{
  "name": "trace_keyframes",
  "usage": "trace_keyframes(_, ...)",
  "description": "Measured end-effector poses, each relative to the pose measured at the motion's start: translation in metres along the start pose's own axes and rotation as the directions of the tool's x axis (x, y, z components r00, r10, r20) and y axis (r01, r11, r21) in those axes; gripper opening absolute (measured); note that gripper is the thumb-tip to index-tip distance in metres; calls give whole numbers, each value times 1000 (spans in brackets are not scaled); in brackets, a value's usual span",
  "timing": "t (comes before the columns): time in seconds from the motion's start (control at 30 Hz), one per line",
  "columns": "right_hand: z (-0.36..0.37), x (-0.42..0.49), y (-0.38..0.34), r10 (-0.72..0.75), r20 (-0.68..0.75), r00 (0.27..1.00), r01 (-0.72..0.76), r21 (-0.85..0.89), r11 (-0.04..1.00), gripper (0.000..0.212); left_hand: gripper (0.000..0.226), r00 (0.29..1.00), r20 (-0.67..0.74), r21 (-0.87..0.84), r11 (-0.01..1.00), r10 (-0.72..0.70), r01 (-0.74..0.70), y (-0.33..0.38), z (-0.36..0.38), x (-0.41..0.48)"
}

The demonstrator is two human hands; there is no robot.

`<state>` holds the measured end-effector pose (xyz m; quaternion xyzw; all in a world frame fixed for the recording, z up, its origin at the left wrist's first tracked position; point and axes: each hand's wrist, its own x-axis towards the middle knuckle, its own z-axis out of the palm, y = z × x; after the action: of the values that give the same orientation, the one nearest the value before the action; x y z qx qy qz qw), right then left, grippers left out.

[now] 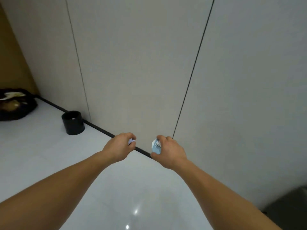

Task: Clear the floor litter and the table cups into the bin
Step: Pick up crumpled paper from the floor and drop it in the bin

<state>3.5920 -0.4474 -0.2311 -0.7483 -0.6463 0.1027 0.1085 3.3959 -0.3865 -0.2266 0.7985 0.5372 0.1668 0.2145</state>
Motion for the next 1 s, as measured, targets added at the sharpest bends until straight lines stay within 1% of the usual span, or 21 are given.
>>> trace_keyframes(0.07,10,19,-47,-60,-9,998,60,25,998,72,30,997,-58,-2,999,-50,50,-42,-29,-4)
trace_keyframes(0.13,27,33,-101,-124,28,992,123,35,992,73,29,988,-99,-24,993,-115,113,-84,-59,-15)
trace_keyframes(0.23,52,50,-168,-222,89,971,222,7,975,74,29,971,-154,-40,983,-184,180,-138,-89,-23)
trace_keyframes(0.4,89,86,-248,-327,161,931,331,8,944,75,30,935,-187,-60,954,-301,295,-212,-115,-26)
trace_keyframes(0.53,116,138,-303,-378,206,903,381,25,924,75,32,904,-183,-46,922,-387,386,-271,-137,-21)
trace_keyframes(0.67,147,204,-368,-439,249,864,443,40,895,74,33,862,-211,-47,885,-462,463,-337,-177,5)
trace_keyframes(0.87,178,307,-468,-527,267,806,520,103,848,73,33,800,-231,-27,826,-554,564,-435,-240,58)
trace_keyframes(1.0,194,361,-518,-574,264,775,562,125,818,74,33,773,-267,-39,808,-576,588,-488,-268,97)
